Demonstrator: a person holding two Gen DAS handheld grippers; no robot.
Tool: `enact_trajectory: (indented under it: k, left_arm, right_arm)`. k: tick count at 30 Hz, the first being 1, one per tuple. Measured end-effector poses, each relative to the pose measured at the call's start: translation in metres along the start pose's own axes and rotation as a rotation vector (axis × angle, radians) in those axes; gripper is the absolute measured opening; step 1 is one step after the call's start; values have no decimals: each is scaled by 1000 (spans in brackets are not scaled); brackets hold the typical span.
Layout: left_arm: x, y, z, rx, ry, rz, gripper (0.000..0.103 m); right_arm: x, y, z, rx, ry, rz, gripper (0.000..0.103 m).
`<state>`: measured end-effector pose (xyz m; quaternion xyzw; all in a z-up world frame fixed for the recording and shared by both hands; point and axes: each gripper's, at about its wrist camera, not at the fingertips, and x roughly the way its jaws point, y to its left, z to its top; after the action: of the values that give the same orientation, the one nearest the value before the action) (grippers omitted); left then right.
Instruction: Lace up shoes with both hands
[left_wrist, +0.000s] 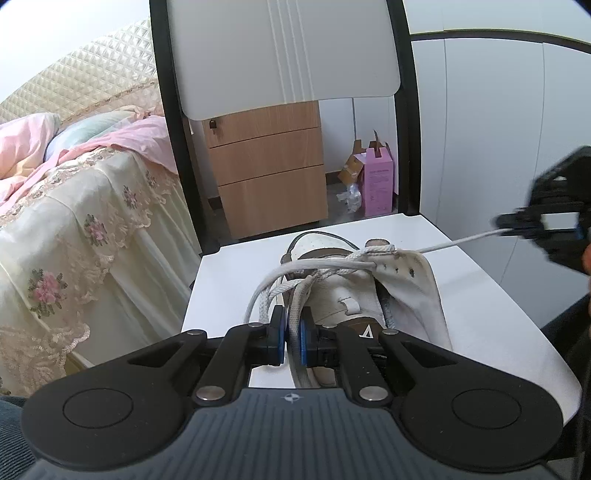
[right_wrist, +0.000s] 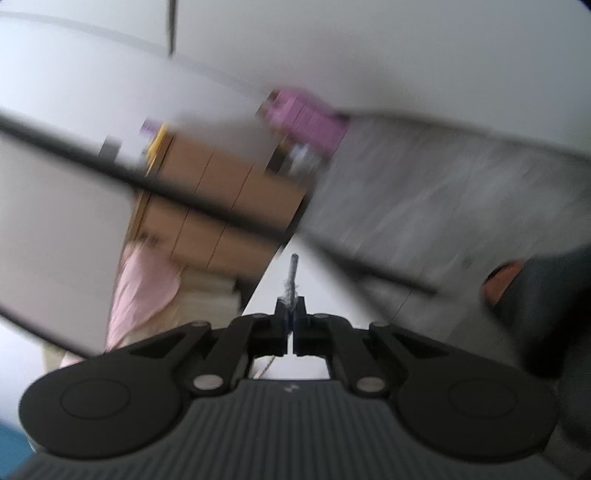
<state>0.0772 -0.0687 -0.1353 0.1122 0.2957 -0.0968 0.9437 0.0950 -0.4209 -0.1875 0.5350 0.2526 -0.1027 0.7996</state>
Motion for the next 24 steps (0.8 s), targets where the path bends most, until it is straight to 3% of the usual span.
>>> enact_trajectory:
  k: [5,11,13,14,19,21,24]
  left_arm:
    - [1,3,1,-29,9,-2,9]
    - [3,-1,2,3,4,4,10]
    - [4,1,2,-13,4,-7,10]
    - [4,3,2,-28,5,-16,10]
    - [4,9,2,-65,7,-37,11]
    - [4,8,2,-63,4,-37,11]
    - [3,6,2,-57,-7,-40,11]
  right_arm:
    - [-32,-22,24,19,-164,-77,3]
    - [-38,-26,25,-21,-136,-113,8]
    - [-35,-20,22,-50,-140,-128,27]
    - [-35,-16,21,-62,-154,-128,50]
    - [-39,3,13,-137,-232,-103,57]
    - [-35,5,6,-121,-176,-39,57]
    - [-17,10,-17,-89,25,100,57]
